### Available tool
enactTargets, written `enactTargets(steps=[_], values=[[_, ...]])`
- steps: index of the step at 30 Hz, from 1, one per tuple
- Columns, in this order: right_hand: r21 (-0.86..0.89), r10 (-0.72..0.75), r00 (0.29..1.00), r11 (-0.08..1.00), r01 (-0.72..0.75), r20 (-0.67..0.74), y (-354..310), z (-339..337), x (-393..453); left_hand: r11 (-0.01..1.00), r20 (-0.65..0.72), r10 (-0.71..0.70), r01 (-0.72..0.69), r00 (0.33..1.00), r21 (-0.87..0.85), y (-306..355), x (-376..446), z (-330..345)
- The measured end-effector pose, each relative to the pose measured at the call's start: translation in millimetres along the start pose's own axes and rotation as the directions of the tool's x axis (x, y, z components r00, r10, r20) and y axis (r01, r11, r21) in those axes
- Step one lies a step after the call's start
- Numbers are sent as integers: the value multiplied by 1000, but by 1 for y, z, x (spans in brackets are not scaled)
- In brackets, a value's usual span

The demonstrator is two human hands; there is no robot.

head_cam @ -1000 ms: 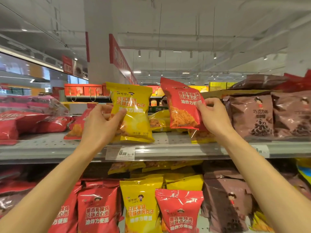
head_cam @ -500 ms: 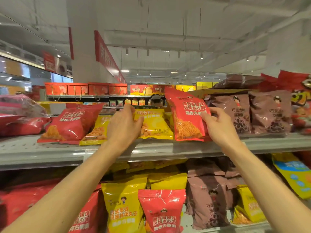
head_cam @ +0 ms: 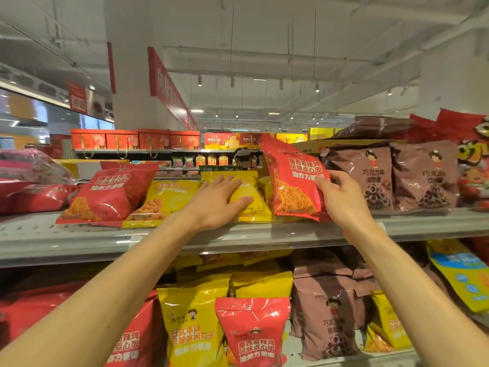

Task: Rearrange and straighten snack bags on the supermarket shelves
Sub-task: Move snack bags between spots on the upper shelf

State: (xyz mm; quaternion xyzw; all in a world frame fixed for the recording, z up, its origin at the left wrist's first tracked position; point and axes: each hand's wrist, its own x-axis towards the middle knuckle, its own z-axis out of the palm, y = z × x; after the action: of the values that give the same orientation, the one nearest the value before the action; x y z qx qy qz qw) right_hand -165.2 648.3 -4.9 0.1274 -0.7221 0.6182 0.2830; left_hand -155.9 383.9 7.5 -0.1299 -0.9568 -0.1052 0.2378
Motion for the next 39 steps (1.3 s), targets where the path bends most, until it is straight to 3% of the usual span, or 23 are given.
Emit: enactTargets(steps=[3,6,11,18,23,33,39], values=[[3,-17,1000,1000,17,8,-2,1,-1,992,-166,22,-43,986,-122,-6,-16,-9],[2,-25,1000,1000,25,19,-3,3,-1,999,-257,-49,42,965,-31,-28,-31,-24],[-17,-56,998,998,57,35,-4,11,-4,963,-122,-219,235,968,135,-69,-52,-26],[6,-75,995,997,75,60,-2,12,-5,956,-205,-234,263,951,130,-50,-48,-9],[53,-82,993,996,78,84,2,3,-7,982,-366,-175,190,914,5,-44,-60,-14],[133,-114,990,986,102,83,5,4,-20,989,-404,-132,94,905,-112,-61,-102,-28],[145,-132,991,981,130,1,-15,33,-44,927,-465,-192,5,864,-375,-91,-138,-43]])
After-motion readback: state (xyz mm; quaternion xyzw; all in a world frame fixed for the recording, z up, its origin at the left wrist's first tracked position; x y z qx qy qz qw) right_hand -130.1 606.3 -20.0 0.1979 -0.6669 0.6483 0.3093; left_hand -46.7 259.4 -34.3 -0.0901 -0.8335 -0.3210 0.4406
